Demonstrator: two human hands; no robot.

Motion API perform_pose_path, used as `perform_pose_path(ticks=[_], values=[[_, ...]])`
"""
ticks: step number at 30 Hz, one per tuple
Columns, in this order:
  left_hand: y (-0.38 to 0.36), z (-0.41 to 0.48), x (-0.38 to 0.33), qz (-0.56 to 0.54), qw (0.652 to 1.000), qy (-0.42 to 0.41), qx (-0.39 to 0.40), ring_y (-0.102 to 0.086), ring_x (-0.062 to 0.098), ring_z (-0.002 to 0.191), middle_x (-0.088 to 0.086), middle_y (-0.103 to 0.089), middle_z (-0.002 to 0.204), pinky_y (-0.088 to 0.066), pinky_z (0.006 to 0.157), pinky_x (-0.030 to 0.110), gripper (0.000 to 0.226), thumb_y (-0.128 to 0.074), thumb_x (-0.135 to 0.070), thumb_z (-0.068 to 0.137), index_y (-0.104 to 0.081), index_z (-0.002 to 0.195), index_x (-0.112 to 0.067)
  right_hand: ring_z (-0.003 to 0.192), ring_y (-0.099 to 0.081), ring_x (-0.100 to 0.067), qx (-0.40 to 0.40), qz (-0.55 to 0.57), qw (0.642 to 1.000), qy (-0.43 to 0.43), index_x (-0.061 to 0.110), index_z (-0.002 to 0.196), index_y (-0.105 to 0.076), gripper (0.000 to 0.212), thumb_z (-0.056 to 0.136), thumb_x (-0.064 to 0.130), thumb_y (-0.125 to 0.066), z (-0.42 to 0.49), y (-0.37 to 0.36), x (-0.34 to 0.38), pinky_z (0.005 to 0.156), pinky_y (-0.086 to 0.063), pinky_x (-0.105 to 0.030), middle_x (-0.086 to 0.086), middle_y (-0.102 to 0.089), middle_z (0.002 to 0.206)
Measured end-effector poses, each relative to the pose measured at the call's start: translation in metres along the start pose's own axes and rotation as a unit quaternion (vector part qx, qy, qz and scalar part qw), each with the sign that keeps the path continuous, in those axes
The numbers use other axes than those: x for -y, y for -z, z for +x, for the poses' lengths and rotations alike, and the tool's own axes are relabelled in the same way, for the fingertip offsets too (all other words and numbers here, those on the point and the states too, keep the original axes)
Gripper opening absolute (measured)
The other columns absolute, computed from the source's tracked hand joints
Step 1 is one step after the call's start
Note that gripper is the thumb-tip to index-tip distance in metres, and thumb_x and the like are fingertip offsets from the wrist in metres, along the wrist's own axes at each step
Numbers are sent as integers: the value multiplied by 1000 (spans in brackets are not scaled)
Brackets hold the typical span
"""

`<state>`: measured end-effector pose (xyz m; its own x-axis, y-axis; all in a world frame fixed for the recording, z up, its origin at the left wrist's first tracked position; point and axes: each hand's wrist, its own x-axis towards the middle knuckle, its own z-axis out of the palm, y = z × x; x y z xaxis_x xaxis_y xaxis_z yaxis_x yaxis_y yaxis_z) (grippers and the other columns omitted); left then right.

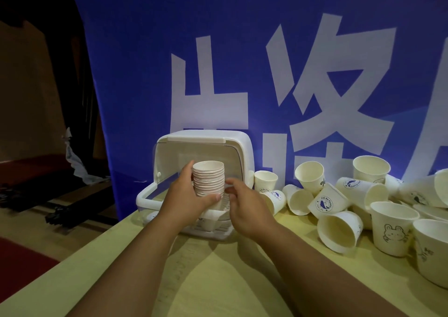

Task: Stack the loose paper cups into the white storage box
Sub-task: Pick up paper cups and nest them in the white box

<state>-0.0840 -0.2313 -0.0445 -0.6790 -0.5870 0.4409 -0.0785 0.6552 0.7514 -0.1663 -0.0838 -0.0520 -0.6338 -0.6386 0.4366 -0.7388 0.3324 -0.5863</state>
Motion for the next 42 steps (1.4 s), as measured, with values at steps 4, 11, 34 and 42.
perform_pose_path(ticks=[4,11,34,42], values=[[3,6,-1,6,1000,13,-14,-51,9,113,-14,-55,129,-47,94,31,94,-92,-28,74,-37,150,-30,113,-45,-2,-11,16,999,30,39,139,-51,34,108,35,-36,-15,-7,-8,116,-30,-40,13,-62,131],[11,35,12,65,994,63,-65,-61,20,110,-6,-63,122,-54,92,40,80,-94,-33,70,-49,135,-25,98,-56,-10,-58,42,995,63,30,110,-66,29,105,40,-39,-16,-16,-22,94,-50,-38,13,-66,105],[-5,98,27,163,976,135,46,-61,32,112,3,-54,121,-54,99,51,121,-82,-35,81,10,158,-45,102,-48,-3,-76,-40,990,115,27,95,-68,44,97,52,-31,-2,-30,-40,99,-36,-31,18,-60,98],[-2,107,37,159,978,121,-61,-61,31,108,7,-56,122,-56,95,52,113,-87,-20,76,-7,153,-36,103,-47,-4,-77,-27,990,114,28,101,-70,34,101,46,-40,-3,-31,-41,100,-35,-29,17,-61,101]])
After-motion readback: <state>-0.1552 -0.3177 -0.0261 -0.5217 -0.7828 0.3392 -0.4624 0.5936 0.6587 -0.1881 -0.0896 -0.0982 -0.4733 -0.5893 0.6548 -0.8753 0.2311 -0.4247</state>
